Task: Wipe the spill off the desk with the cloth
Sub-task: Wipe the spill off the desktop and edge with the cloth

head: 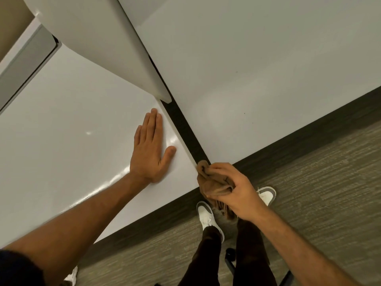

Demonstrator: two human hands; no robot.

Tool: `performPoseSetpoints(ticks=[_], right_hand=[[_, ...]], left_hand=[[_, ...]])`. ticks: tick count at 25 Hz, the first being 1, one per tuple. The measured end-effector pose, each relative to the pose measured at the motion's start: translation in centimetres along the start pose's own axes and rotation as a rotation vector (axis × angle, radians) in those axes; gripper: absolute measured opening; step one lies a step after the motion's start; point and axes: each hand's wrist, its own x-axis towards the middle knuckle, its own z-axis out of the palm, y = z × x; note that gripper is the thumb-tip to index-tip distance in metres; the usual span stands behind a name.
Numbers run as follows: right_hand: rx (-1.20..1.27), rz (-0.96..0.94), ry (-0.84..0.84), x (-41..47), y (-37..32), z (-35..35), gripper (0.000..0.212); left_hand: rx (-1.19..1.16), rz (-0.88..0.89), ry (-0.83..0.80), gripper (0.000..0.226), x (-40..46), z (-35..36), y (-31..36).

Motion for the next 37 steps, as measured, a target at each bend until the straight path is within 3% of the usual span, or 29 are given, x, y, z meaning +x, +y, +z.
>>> performPoseSetpoints(ticks=[2, 5, 9, 13, 19, 22, 26, 28, 30, 34, 37], right_hand=[[-0.015, 0.001, 0.060, -0.2, 0.2, -0.2, 0.056], [0.078, 0.089, 0.232, 3.2, -2.5, -1.3, 0.037], [0.069, 0.067, 0.161, 11.1, -7.1, 0.1, 0.018], [-0.061, 0.000, 0.063, 12.8, -6.7, 3.2, 0.050], [-0.064, -0.056, 0.114, 5.5, -2.1, 3.3, 0.057], [-0.120, -0.143, 0.240, 2.7, -0.6, 4.6, 0.059], [-0.687, -0.222, 0.564, -0.3, 0.5, 8.9, 0.065], [-0.791, -0.220, 0.710, -1.5, 1.4, 12.1, 0.063], [-0.641, -0.218, 0.833, -1.8, 2.1, 15.0, 0.060], [-0.022, -0.265, 1.024, -0.9, 2.0, 20.3, 0.067], [0.137, -0.223, 1.041, -0.4, 2.6, 25.1, 0.077]], left_hand=[[-0.006, -0.002, 0.006, 0.090, 0.1, 0.1, 0.1], [-0.007, 0.000, 0.004, 0.090, 0.0, 0.0, 0.0], [0.000, 0.010, -0.013, 0.089, 0.1, -0.5, 0.1], [0.016, 0.025, -0.002, 0.089, 0.2, -0.5, 0.1], [0.016, 0.041, 0.008, 0.086, 0.1, 0.2, -0.6], [0.027, 0.062, 0.029, 0.082, 0.2, 0.6, -1.2], [0.009, 0.073, 0.047, 0.079, 0.2, 1.0, -1.4], [-0.021, 0.079, 0.057, 0.077, -0.1, 0.8, -1.3], [-0.079, 0.108, 0.057, 0.073, -0.5, 0.2, -1.0], [-0.191, 0.192, -0.007, 0.069, -4.2, -0.5, -1.1], [-0.136, 0.251, -0.068, 0.070, -9.2, -1.0, -5.0]])
